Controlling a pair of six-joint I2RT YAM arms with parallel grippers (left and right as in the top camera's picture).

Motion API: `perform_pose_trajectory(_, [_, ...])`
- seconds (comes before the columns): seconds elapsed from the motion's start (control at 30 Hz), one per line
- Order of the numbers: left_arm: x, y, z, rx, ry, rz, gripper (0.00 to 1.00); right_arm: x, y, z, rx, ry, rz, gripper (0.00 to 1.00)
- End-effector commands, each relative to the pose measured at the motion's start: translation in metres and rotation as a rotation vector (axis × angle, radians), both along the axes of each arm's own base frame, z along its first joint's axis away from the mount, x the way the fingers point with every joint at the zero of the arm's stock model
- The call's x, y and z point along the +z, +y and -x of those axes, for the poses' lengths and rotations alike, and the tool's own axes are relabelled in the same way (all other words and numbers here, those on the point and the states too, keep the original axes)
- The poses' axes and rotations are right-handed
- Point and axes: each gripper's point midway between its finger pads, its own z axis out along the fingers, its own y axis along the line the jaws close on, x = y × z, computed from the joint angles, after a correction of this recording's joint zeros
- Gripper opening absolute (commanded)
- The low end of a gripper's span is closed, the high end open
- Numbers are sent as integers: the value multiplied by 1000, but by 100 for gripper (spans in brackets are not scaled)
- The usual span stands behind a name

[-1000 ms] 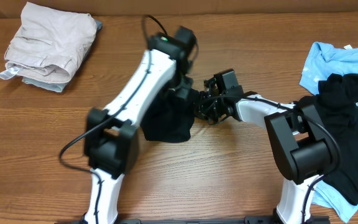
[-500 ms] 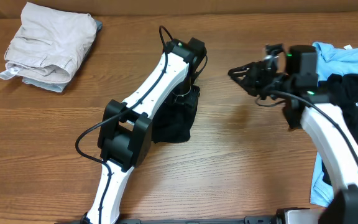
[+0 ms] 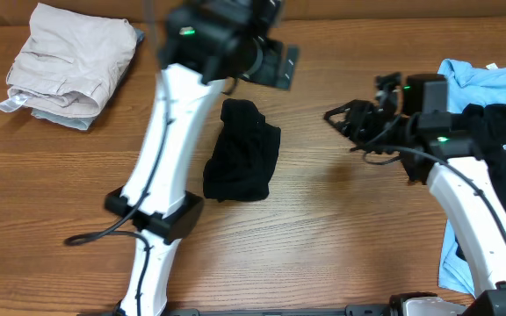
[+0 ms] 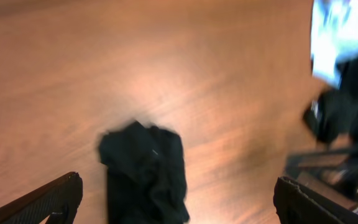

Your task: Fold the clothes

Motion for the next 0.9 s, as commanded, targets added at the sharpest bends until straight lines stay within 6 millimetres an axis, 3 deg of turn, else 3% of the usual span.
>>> perform_pose_trajectory(0.0, [48, 51, -5, 155, -130, 31, 100, -5, 36, 13, 121, -65, 89, 59])
perform_pose_trajectory(0.1, [53, 90, -14, 249, -151, 9, 100, -12, 83, 28, 258, -136, 155, 68])
perform_pose_trajectory(0.23, [43, 138, -26, 354, -115, -17, 100, -23, 145, 48, 400, -243, 214, 70])
perform_pose_trajectory(0.33, [30, 164, -31, 413, -71, -36, 100, -29, 176, 55, 448, -285, 199, 68])
perform_pose_trajectory(0.43, [11, 184, -35, 455, -6, -58, 100, -46, 193, 54, 459, -265, 184, 67])
perform_pose_trajectory(0.6, [-24, 199, -36, 483, 110, -95, 100, -97, 185, 42, 384, -116, 227, 67])
perform_pose_trajectory(0.7, [-47, 201, -37, 470, 172, -123, 100, -123, 155, 36, 211, 81, 255, 61])
perform_pose_trajectory(0.87, [-73, 197, -38, 456, 243, -146, 100, -147, 102, 48, 15, 352, 312, 61])
